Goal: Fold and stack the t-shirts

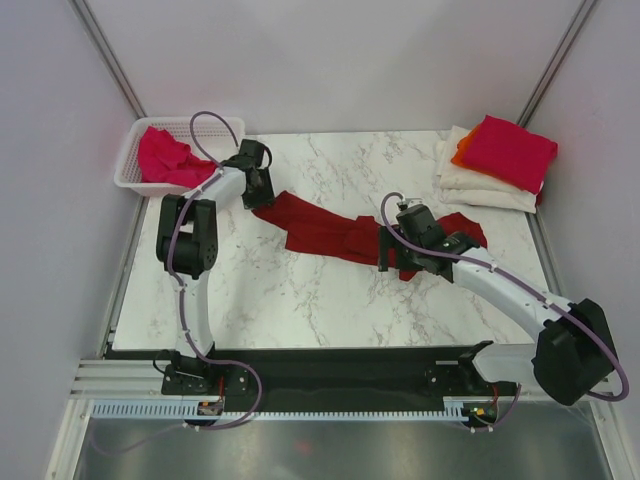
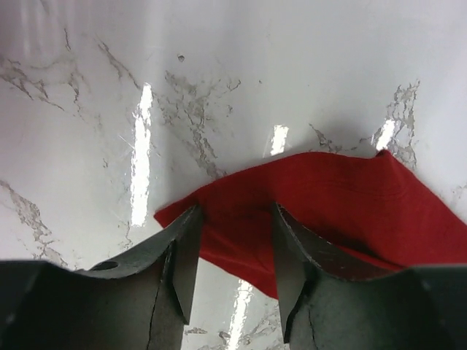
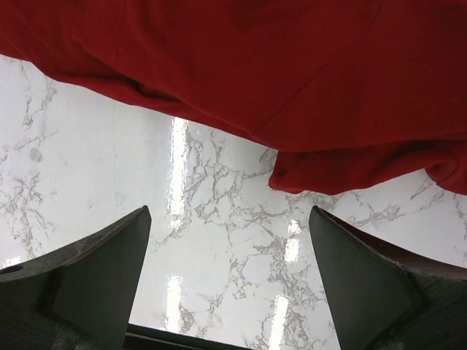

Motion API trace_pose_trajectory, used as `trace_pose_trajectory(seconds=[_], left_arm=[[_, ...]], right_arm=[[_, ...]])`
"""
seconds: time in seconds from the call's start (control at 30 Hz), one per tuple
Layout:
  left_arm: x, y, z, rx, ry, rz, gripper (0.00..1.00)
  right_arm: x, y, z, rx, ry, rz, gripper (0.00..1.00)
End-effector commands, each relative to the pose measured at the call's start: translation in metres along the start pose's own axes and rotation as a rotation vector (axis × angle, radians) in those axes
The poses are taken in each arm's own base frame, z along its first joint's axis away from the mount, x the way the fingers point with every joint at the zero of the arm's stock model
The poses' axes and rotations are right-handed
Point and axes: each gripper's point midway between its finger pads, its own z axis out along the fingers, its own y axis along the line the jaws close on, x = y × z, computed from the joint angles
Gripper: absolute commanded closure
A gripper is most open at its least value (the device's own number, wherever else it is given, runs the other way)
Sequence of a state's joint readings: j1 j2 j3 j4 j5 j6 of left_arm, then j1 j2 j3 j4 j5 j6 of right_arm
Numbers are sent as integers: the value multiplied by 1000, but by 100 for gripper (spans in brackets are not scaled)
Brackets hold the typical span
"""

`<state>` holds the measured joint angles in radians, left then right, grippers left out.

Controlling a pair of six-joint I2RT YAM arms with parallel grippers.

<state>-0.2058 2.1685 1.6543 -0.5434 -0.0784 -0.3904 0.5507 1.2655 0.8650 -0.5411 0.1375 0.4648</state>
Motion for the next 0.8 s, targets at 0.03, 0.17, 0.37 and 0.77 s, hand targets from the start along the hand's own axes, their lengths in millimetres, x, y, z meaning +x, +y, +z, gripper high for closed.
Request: trace_pose_trajectory(seconds=[0.03,0.17,0.37,0.77], left_arm=[[5,0,3,-33,-4,27,53],[8,-3,0,-18,0,40,97],[-16,-22,-57,40,-97,62,98],[32,-4,-144,123,-62,145,98]], right_arm=[[-15,7,4,-8,-20,-24,2],[-29,19,7,-38,-33,-30,2],[-53,35,6,-74,-61,-29,2],[-67,77,56,-62,22,-109,20]])
